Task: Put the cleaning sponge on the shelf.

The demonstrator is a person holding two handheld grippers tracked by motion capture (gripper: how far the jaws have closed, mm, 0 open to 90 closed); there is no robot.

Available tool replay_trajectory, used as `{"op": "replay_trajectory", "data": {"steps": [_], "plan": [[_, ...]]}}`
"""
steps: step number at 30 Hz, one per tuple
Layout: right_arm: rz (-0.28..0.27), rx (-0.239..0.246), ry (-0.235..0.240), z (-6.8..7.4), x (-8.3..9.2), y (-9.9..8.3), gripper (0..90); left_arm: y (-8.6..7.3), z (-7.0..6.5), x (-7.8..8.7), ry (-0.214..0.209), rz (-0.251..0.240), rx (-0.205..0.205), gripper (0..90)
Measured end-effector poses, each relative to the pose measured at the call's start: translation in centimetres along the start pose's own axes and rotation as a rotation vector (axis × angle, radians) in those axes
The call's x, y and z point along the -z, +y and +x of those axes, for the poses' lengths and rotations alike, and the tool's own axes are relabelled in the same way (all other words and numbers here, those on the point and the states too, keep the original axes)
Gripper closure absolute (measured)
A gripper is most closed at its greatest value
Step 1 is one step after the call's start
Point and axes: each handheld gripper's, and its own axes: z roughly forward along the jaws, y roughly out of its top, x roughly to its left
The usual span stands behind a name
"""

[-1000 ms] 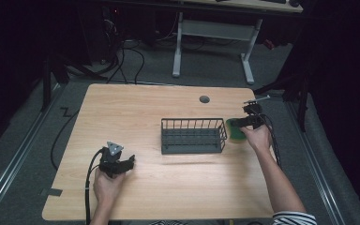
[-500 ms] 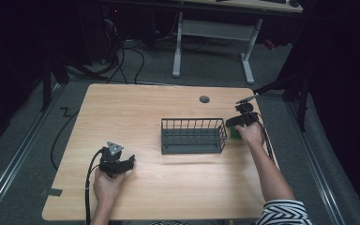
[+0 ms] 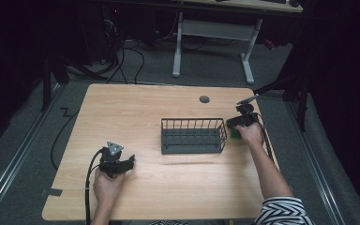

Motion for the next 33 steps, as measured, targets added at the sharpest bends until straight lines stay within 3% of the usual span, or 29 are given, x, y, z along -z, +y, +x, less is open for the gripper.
{"op": "replay_trajectory", "data": {"steps": [6, 15, 33], "plan": [[0.042, -0.006, -0.005, -0.1, -0.8, 0.0, 19.0, 0.0, 0.0, 0.0, 0.000, 0.000, 0.000, 30.8], [0.032, 0.001, -0.009, 0.2, -0.9, -0.1, 24.7, 0.0, 0.0, 0.0, 0.000, 0.000, 0.000, 30.8], [-0.053, 0.046, 0.017, 0.6, 2.5, -1.0, 25.4, 0.0, 0.0, 0.0, 0.001, -0.001, 0.000, 30.8]]}}
